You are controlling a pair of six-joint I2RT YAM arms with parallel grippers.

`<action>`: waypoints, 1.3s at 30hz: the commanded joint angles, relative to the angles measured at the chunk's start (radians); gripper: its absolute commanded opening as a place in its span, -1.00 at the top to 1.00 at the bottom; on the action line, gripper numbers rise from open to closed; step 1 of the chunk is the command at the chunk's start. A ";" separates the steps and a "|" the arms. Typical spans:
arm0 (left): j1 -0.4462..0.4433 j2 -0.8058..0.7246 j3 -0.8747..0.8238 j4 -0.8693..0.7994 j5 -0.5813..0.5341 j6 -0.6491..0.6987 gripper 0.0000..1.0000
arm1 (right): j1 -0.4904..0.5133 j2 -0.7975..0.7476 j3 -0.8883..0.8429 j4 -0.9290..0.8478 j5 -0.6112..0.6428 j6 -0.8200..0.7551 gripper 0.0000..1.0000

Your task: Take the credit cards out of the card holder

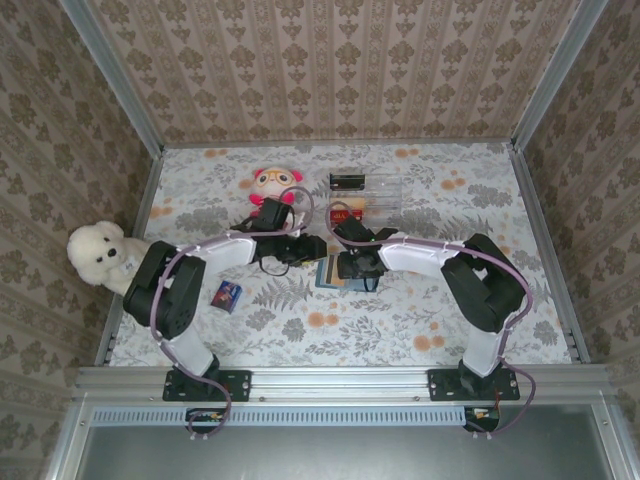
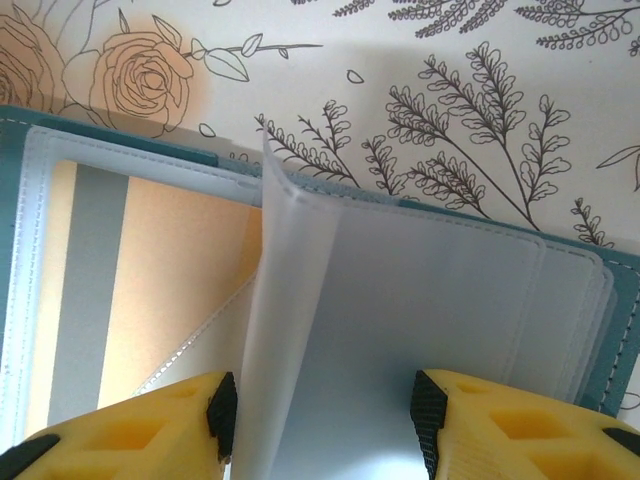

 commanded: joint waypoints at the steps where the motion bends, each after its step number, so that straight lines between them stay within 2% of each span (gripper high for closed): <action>1: -0.012 0.037 -0.004 0.064 0.059 -0.053 0.25 | -0.011 0.025 -0.050 -0.031 -0.029 0.024 -0.04; 9: -0.052 0.114 0.051 -0.022 0.022 -0.025 0.50 | -0.011 -0.002 -0.045 -0.030 -0.040 0.029 0.05; 13: -0.052 0.135 0.057 -0.043 0.029 -0.017 0.56 | -0.012 -0.033 -0.056 -0.017 -0.038 0.032 0.05; 21: -0.052 0.169 0.071 -0.139 -0.041 0.021 0.68 | -0.015 -0.120 -0.071 -0.004 -0.018 0.060 0.04; 26: -0.052 0.166 0.073 -0.139 -0.040 0.024 0.69 | -0.016 -0.168 -0.074 -0.053 0.066 0.097 0.00; 31: -0.055 0.161 0.092 -0.152 -0.013 0.050 0.70 | -0.035 -0.146 -0.039 -0.189 0.123 0.141 -0.01; 39: -0.094 0.150 0.161 -0.177 0.035 0.097 0.68 | -0.043 -0.247 -0.090 -0.102 0.098 0.160 -0.07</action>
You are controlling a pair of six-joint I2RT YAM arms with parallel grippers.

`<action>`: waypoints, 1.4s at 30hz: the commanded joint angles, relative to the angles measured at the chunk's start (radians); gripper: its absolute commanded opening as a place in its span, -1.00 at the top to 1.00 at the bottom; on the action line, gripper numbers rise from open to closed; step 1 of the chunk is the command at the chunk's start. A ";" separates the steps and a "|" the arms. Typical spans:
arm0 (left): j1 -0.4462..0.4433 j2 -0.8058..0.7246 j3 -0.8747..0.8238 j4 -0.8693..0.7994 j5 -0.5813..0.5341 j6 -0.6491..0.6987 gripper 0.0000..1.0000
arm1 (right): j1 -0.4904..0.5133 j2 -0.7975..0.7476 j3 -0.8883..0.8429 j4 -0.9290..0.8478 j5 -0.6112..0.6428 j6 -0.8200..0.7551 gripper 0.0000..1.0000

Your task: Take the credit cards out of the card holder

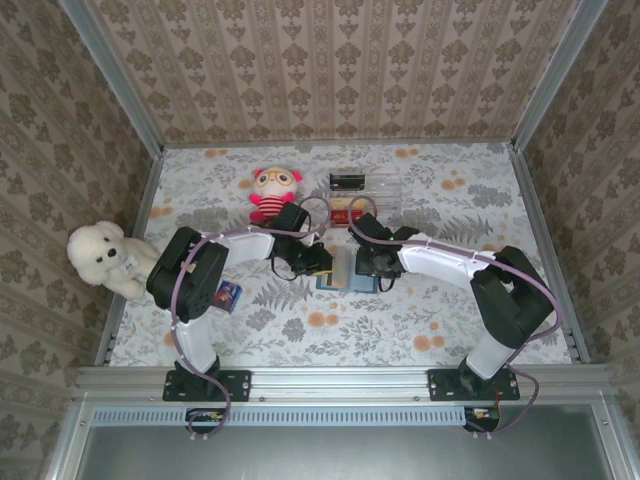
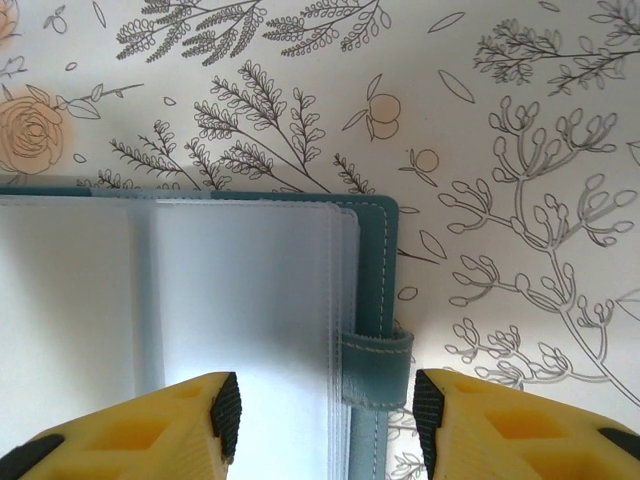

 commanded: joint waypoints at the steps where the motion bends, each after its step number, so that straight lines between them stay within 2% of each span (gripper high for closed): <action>1: -0.027 0.002 0.057 -0.036 0.038 0.050 0.67 | -0.007 -0.083 -0.023 0.014 0.022 0.027 -0.09; 4: -0.047 0.011 0.085 -0.039 0.043 0.055 0.65 | -0.015 -0.137 -0.048 0.036 0.024 0.028 -0.21; 9: -0.080 0.052 0.129 -0.019 0.054 0.042 0.65 | -0.039 -0.222 -0.096 0.055 0.020 0.043 -0.64; 17: -0.127 0.144 0.217 -0.043 0.047 0.029 0.69 | -0.078 -0.301 -0.160 0.068 0.029 0.050 -0.99; 22: -0.132 0.189 0.239 -0.069 0.039 0.012 0.76 | -0.107 -0.331 -0.193 0.068 0.038 0.055 -1.00; 31: -0.134 0.203 0.260 -0.121 0.032 0.015 0.77 | -0.135 -0.328 -0.207 0.095 -0.023 0.071 -1.00; 37: -0.118 0.122 0.262 -0.090 0.075 0.004 0.72 | -0.142 -0.351 -0.237 0.179 -0.110 0.064 -0.99; 42: -0.069 0.027 0.229 -0.073 0.080 -0.006 0.59 | -0.142 -0.369 -0.250 0.252 -0.187 0.039 -0.97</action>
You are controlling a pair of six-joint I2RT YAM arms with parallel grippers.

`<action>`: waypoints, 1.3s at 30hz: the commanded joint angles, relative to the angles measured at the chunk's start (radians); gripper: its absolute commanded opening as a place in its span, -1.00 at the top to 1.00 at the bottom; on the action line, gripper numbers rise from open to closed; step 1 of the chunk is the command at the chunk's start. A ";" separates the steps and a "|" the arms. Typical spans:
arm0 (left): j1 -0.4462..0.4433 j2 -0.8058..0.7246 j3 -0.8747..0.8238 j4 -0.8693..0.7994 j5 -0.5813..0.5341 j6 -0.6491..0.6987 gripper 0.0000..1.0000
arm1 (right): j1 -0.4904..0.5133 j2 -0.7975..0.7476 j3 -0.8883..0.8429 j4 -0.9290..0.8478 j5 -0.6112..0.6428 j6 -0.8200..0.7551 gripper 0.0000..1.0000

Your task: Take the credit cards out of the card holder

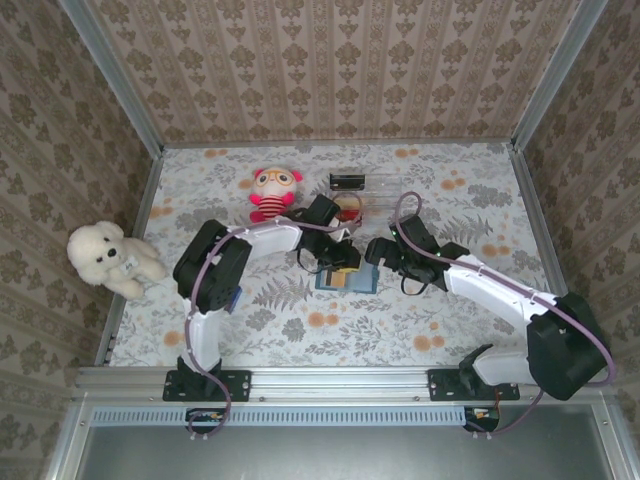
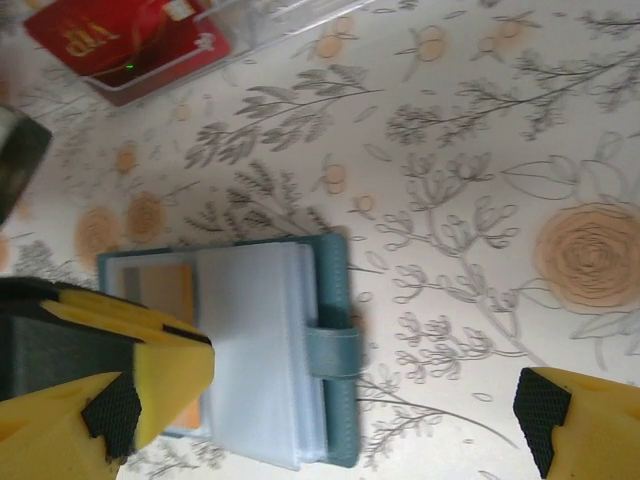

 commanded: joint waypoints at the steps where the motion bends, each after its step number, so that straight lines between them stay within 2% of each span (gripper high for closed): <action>1: 0.044 -0.110 -0.017 0.011 0.017 -0.015 0.56 | -0.004 -0.027 -0.010 0.090 -0.097 -0.019 -0.96; 7: 0.143 -0.216 -0.112 -0.040 -0.130 -0.013 0.41 | 0.028 0.019 0.024 0.161 -0.196 -0.044 -0.89; 10: 0.190 -0.257 -0.174 -0.035 -0.158 -0.026 0.38 | 0.050 0.069 0.057 0.178 -0.218 -0.039 -0.78; 20: 0.206 -0.271 -0.268 0.001 -0.148 -0.044 0.54 | 0.081 0.278 0.123 0.284 -0.327 0.037 0.01; 26: 0.180 -0.219 -0.256 0.007 -0.134 -0.045 0.58 | 0.081 0.363 0.145 0.255 -0.309 0.091 0.37; 39: 0.144 -0.146 -0.210 0.009 -0.130 -0.048 0.69 | 0.081 0.439 0.192 0.183 -0.303 0.100 0.58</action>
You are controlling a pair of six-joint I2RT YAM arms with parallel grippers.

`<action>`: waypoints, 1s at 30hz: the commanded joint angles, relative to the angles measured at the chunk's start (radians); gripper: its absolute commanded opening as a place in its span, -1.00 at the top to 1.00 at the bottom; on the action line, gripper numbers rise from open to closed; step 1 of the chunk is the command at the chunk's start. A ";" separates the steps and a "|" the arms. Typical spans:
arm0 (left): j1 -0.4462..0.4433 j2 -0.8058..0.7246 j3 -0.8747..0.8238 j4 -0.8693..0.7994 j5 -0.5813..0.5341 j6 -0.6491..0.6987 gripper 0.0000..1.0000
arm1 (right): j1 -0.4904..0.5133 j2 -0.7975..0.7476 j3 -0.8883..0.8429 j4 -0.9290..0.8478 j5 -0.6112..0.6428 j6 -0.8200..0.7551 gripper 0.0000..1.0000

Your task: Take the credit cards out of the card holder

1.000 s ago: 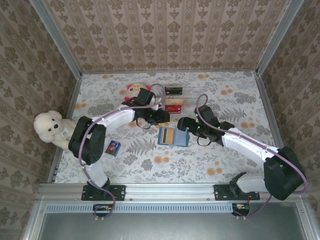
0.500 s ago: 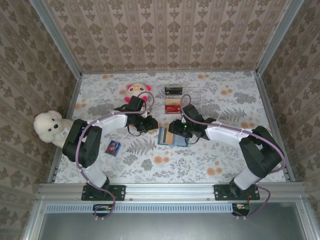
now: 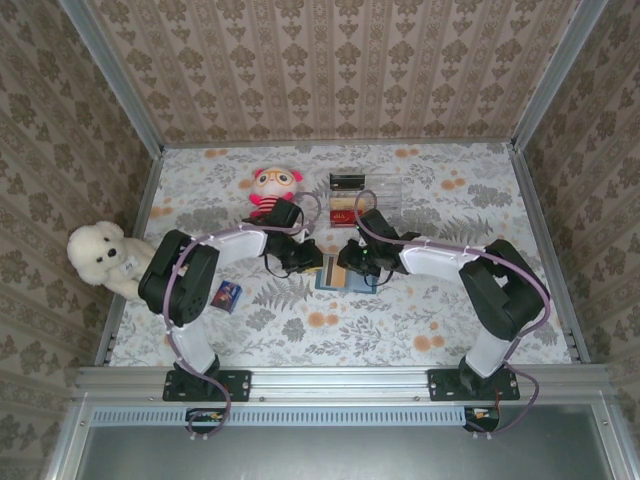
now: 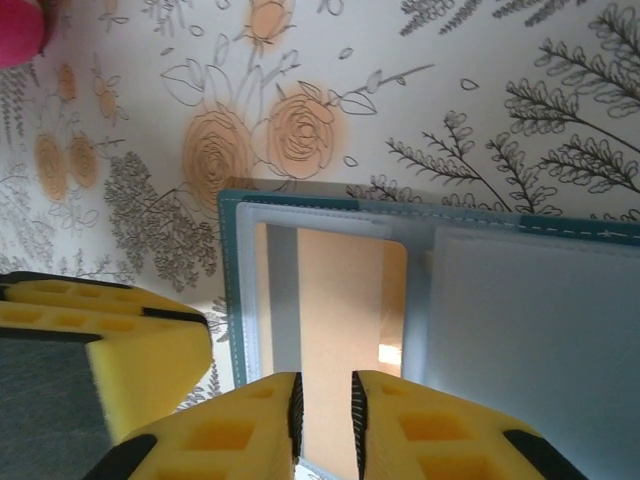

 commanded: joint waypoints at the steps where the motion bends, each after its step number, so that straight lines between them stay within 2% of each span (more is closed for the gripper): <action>1: -0.006 0.030 0.034 0.009 0.015 -0.014 0.69 | 0.003 0.026 0.028 -0.045 -0.005 0.018 0.59; 16: -0.005 0.072 0.040 0.018 0.026 -0.016 0.81 | 0.002 0.051 0.044 -0.087 0.014 0.011 0.59; 30: -0.003 0.073 0.019 -0.015 -0.002 -0.008 0.82 | -0.015 0.057 0.034 -0.102 0.023 0.012 0.64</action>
